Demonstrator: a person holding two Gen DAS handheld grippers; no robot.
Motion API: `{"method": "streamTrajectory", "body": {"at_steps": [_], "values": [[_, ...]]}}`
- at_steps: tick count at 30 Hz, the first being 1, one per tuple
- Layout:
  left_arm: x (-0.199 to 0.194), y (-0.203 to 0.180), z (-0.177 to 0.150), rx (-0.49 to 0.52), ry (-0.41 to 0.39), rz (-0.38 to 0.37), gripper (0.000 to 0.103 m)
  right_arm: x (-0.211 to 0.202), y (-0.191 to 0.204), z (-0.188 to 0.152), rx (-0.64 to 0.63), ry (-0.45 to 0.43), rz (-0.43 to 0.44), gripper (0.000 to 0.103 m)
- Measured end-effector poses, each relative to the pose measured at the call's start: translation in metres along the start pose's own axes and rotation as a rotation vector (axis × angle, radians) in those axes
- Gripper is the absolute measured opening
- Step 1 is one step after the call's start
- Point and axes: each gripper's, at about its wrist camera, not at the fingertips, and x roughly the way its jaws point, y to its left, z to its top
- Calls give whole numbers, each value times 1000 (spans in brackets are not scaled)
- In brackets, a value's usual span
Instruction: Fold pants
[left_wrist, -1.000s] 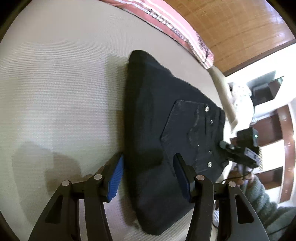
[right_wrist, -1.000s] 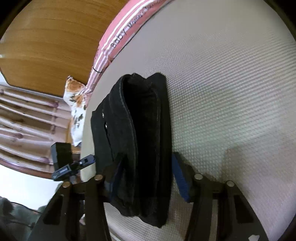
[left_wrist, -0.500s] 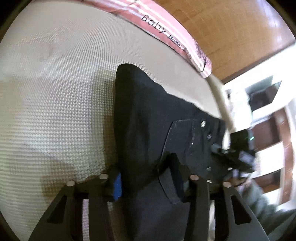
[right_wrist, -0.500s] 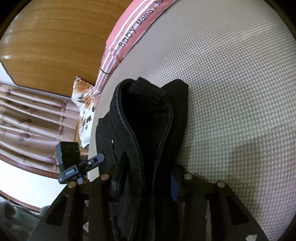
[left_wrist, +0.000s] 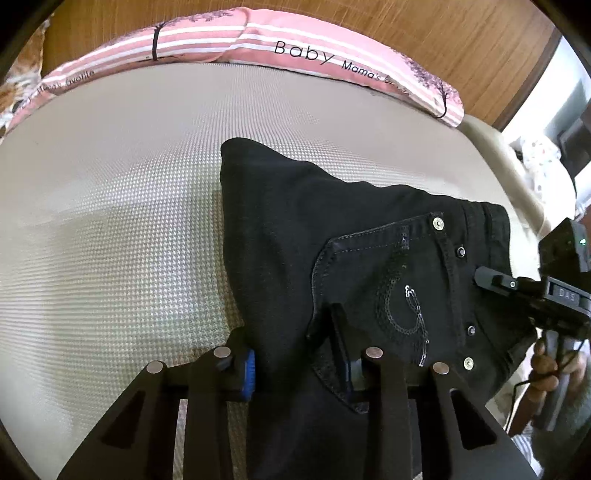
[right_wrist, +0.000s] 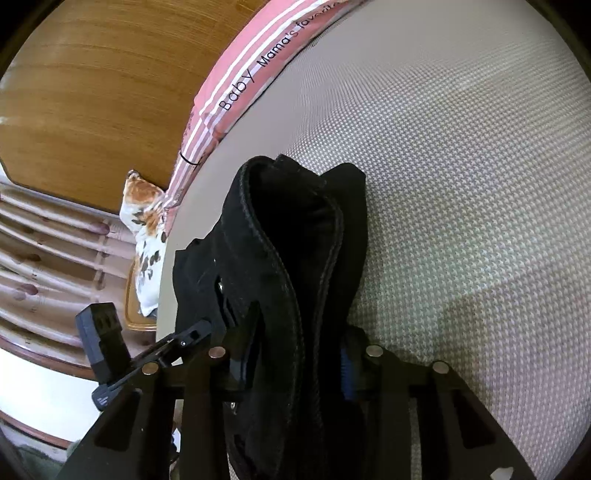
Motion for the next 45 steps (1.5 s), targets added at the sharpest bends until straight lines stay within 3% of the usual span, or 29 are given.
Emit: {"method": "streamTrajectory", "body": {"at_steps": [5, 15, 31, 45], "values": [[-3, -5, -2, 18, -9, 35, 25, -1, 11, 1, -16, -16, -39, 29], [-17, -6, -3, 30, -32, 26, 15, -11, 32, -1, -33, -38, -61, 25], [-53, 25, 0, -15, -84, 43, 14, 16, 69, -2, -57, 4, -8, 24], [-63, 61, 33, -32, -141, 76, 14, 55, 104, 32, -76, 20, 29, 23]]}}
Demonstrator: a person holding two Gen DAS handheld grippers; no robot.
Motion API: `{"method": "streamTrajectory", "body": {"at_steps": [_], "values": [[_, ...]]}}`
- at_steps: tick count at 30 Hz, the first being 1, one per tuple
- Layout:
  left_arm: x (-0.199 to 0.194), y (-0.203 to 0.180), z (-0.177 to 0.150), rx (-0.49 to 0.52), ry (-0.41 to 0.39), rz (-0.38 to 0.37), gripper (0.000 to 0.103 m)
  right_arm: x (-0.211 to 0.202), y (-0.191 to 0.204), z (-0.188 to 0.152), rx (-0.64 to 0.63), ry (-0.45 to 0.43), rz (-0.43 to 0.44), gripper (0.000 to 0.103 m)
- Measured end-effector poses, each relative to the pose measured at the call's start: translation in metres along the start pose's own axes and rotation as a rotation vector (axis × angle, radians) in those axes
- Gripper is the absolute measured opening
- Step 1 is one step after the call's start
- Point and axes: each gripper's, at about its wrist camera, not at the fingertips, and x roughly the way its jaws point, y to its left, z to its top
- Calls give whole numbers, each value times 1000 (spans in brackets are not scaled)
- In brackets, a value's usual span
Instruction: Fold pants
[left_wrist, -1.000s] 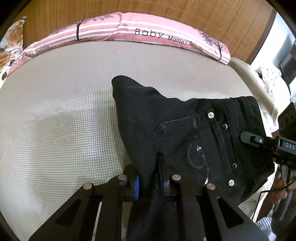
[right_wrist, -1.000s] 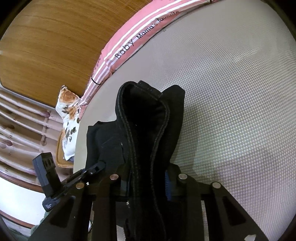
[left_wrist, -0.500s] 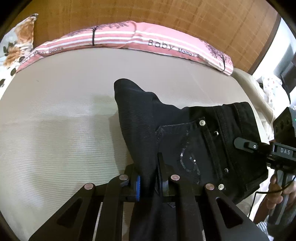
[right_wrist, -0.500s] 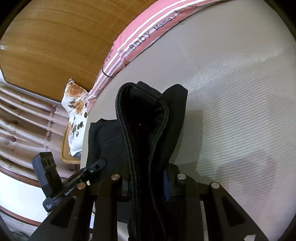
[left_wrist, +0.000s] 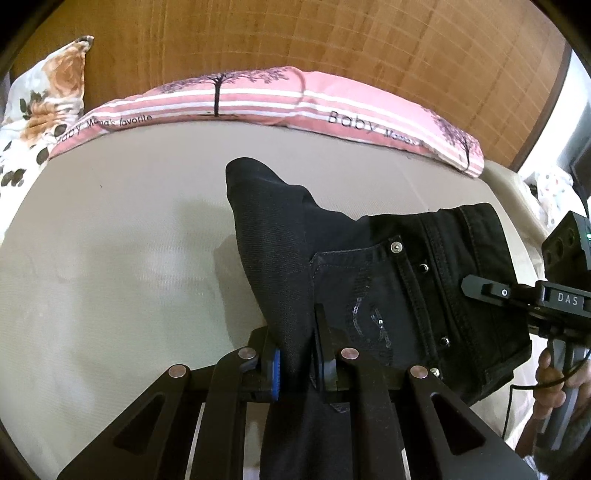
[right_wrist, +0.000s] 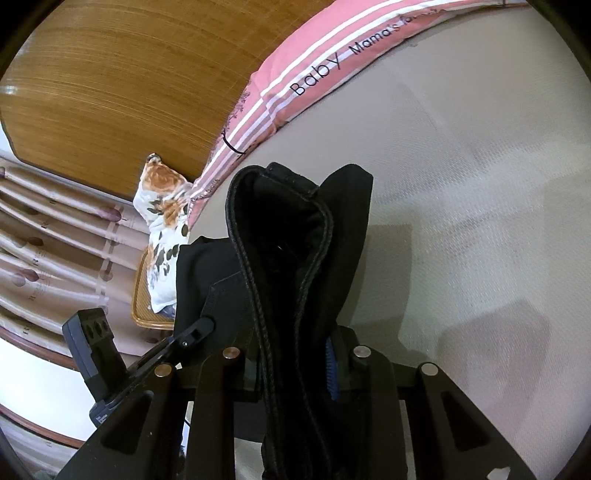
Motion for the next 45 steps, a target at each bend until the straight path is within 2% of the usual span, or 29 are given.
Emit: {"method": "streamTrajectory", "body": {"at_steps": [13, 21, 23, 25, 27, 29, 30, 36, 45], "values": [[22, 33, 53, -23, -22, 27, 14, 31, 14, 35, -7, 12, 8, 23], [42, 58, 63, -48, -10, 43, 14, 56, 16, 50, 1, 26, 5, 23], [50, 63, 61, -42, 0, 48, 14, 60, 15, 50, -16, 19, -21, 23], [66, 68, 54, -29, 35, 73, 17, 65, 9, 48, -41, 8, -96, 25], [76, 74, 48, -35, 50, 87, 25, 69, 0, 46, -46, 4, -147, 34], [76, 75, 44, -35, 34, 99, 33, 70, -5, 43, -58, -1, -192, 46], [74, 73, 42, -28, 27, 122, 39, 69, -6, 41, -71, -7, -208, 48], [66, 63, 24, 24, 25, 185, 48, 55, 2, 21, -151, -16, -283, 49], [42, 58, -23, 8, 10, 214, 50, 31, 9, -18, -246, -50, -383, 52]]}}
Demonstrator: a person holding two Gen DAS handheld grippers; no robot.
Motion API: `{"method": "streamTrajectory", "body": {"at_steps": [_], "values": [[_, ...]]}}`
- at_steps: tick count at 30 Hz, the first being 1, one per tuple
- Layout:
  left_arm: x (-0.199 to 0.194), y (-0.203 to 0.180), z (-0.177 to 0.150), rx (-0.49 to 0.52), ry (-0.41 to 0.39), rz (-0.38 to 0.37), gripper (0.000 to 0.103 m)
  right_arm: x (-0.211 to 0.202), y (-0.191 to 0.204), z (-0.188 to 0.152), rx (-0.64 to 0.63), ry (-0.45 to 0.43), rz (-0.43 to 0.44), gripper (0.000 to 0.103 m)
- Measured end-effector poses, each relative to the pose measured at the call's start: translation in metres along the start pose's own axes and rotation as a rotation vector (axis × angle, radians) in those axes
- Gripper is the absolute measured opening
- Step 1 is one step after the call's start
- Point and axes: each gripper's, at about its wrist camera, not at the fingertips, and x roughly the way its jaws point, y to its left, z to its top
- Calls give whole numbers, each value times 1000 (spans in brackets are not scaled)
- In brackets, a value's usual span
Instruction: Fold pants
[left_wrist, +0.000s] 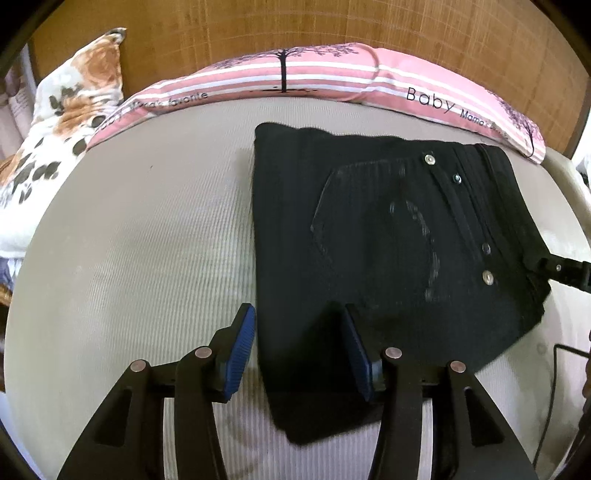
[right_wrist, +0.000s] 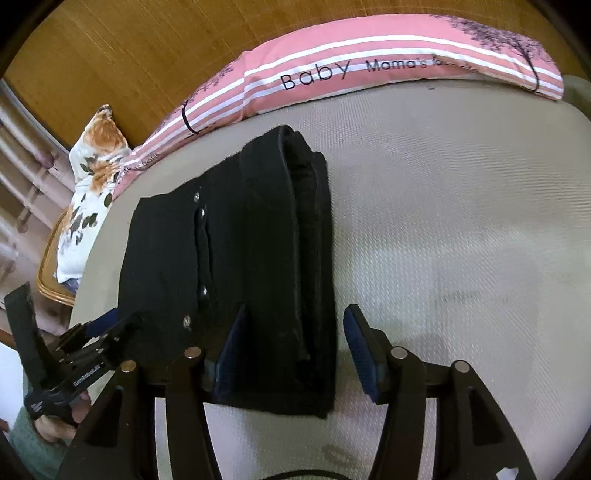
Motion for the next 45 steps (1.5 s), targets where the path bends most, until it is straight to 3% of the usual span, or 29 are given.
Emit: {"method": "streamTrajectory", "body": {"at_steps": [8, 14, 20, 24, 30, 45], "values": [[-24, -1, -14, -22, -16, 50, 50, -15, 15, -3, -16, -53, -47, 56], [-53, -8, -26, -35, -47, 77, 51, -47, 52, -27, -139, -130, -91, 76], [-87, -21, -46, -47, -93, 91, 66, -70, 79, -56, -163, -177, -114, 91], [-106, -25, -58, -58, -117, 111, 72, -78, 89, -73, -178, -202, -134, 94], [-124, -31, -74, -63, -137, 127, 73, -88, 102, -91, -222, -222, -170, 95], [-128, -41, -92, -62, -133, 158, 73, -96, 104, -107, -228, -250, -204, 98]]}}
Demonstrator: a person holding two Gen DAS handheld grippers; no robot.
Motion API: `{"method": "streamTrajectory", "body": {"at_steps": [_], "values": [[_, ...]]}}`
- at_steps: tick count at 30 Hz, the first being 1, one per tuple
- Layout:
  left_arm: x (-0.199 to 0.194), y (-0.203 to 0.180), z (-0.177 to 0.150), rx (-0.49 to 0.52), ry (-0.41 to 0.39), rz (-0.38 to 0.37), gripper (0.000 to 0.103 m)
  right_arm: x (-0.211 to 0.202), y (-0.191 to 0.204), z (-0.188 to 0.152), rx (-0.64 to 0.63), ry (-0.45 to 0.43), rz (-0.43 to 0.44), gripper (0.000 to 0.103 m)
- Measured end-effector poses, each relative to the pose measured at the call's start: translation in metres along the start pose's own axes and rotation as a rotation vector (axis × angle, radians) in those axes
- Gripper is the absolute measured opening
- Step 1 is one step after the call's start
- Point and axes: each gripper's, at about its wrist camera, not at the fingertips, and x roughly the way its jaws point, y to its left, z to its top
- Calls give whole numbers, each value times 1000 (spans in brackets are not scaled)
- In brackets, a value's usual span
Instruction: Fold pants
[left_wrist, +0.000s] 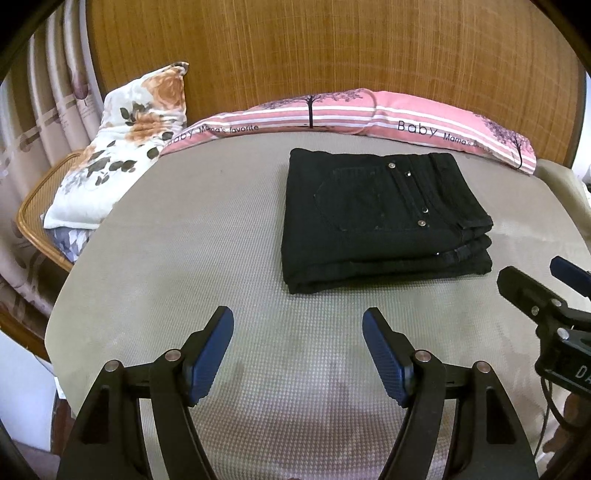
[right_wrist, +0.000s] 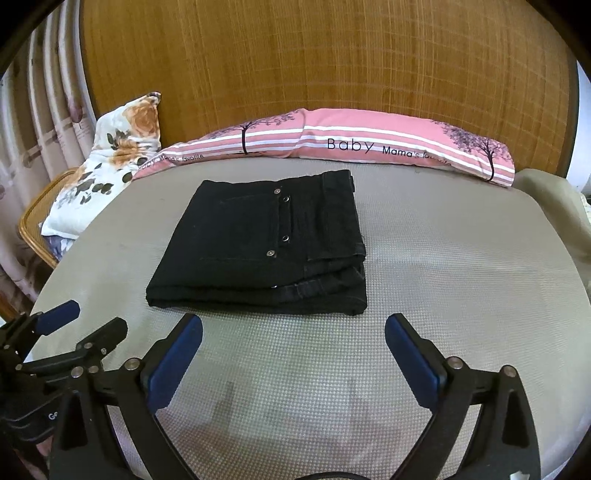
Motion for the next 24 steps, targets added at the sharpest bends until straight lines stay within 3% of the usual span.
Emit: {"method": "streamTrajectory", "body": {"at_steps": [24], "values": [[1, -1, -4, 6, 3, 12, 73, 5, 1, -3, -7, 27, -4, 98]]}}
